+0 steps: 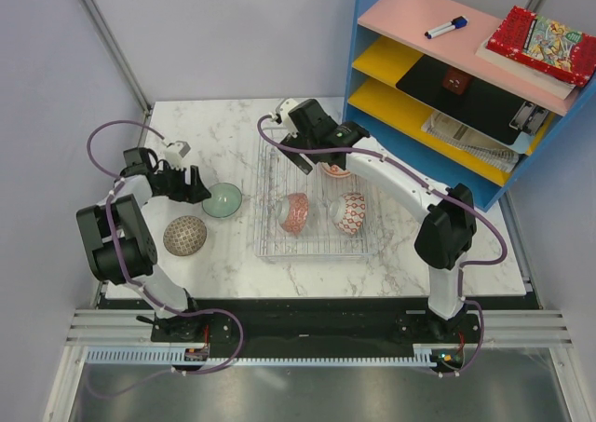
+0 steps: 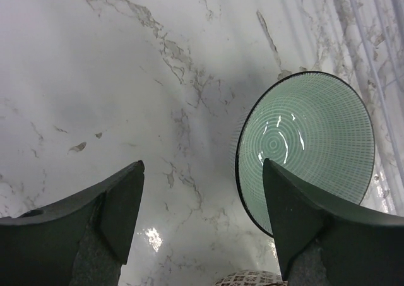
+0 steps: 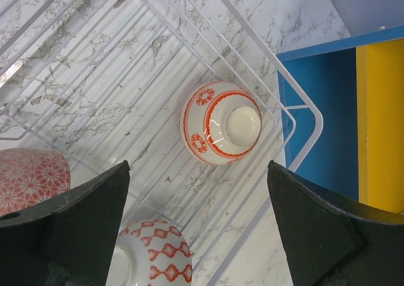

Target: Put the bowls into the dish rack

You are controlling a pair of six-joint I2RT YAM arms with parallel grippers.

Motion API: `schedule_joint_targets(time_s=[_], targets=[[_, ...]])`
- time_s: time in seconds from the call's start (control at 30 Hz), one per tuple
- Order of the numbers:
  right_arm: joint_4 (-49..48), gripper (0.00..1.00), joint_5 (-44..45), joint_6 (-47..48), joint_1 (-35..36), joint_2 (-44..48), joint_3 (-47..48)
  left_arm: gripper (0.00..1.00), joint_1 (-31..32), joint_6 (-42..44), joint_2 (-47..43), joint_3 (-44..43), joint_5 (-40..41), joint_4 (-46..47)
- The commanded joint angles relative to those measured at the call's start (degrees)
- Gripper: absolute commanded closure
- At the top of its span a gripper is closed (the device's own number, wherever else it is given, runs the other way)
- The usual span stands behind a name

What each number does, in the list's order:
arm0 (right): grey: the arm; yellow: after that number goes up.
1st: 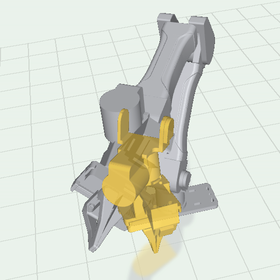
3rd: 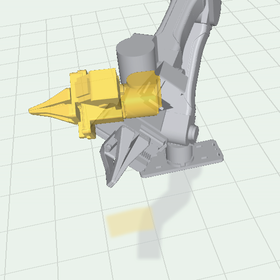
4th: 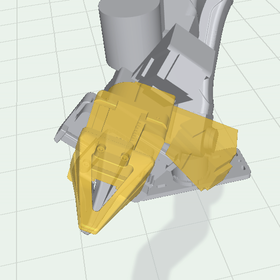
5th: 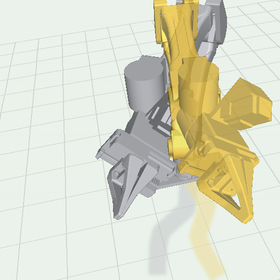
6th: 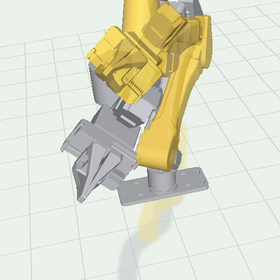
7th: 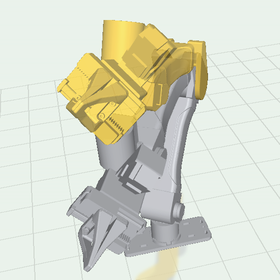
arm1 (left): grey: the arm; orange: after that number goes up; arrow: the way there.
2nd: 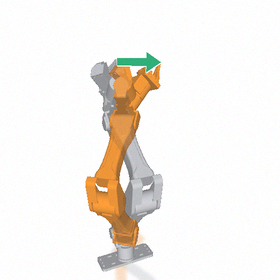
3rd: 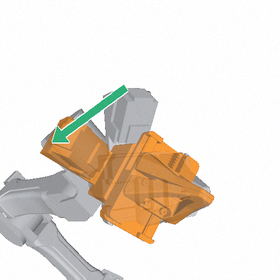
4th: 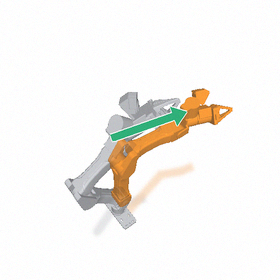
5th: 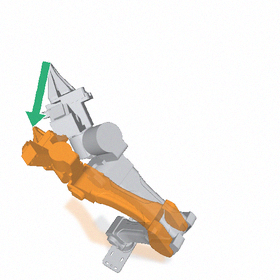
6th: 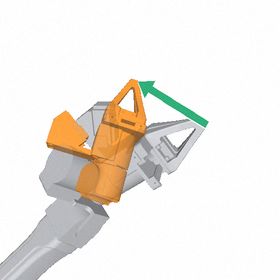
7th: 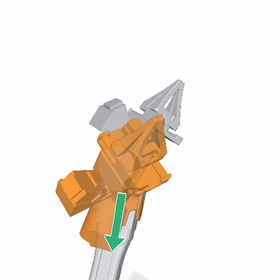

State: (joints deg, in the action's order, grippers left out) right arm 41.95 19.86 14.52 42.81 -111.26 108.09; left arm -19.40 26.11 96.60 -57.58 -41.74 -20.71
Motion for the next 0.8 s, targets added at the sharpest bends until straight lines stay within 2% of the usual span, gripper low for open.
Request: schedule_joint_targets(time_s=[0.0, 0.07, 0.2, 0.27, 0.3, 0.37, 0.4, 0.47, 0.77], targets=[[0.4, 0.04, -0.7, -1.2, 0.2, 2.7, 0.4, 0.23, 2.6, -0.6, 1.4, -1.7, 6.2, 1.4], [0.3, 0.04, -0.8, -1.1, 0.2, 3.0, 0.2, 0.25, 3.2, -0.2, 2.1, -1.8, 7.8, 1.1], [0.4, 0.04, -0.9, -1.3, 0.2, 2.8, 0.3, 0.50, 3.3, -0.1, 2.2, -2.1, 7.5, 0.8], [0.7, 0.04, -0.9, -1.3, 0.2, 2.8, 0.3, 0.58, 3.4, -0.3, 2.3, -2.4, 7.4, 0.5], [0.6, 0.04, -0.9, -1.3, 0.2, 2.9, 0.3, 0.67, 3.3, -0.3, 2.3, -2.5, 7.4, 0.3], [0.6, 0.04, -0.9, -1.4, 0.3, 3.1, 0.2, 0.75, 3.3, -0.2, 2.5, -2.9, 7.5, 0.0], [0.6, 0.04, -0.9, -1.4, 0.2, 3.2, 0.2, 0.87, 3.3, -0.1, 2.6, -3.0, 7.5, -0.2], [0.7, 0.04, -1.0, -1.6, 0.2, 3.3, 0.4, 0.98, 3.2, 0.0, 2.8, -3.4, 7.5, -0.4], [0.5, 0.04, -1.4, -3.1, 0.2, 3.4, 1.4, 0.98, 3.6, -0.2, 1.7, -8.2, 4.8, -2.8]])
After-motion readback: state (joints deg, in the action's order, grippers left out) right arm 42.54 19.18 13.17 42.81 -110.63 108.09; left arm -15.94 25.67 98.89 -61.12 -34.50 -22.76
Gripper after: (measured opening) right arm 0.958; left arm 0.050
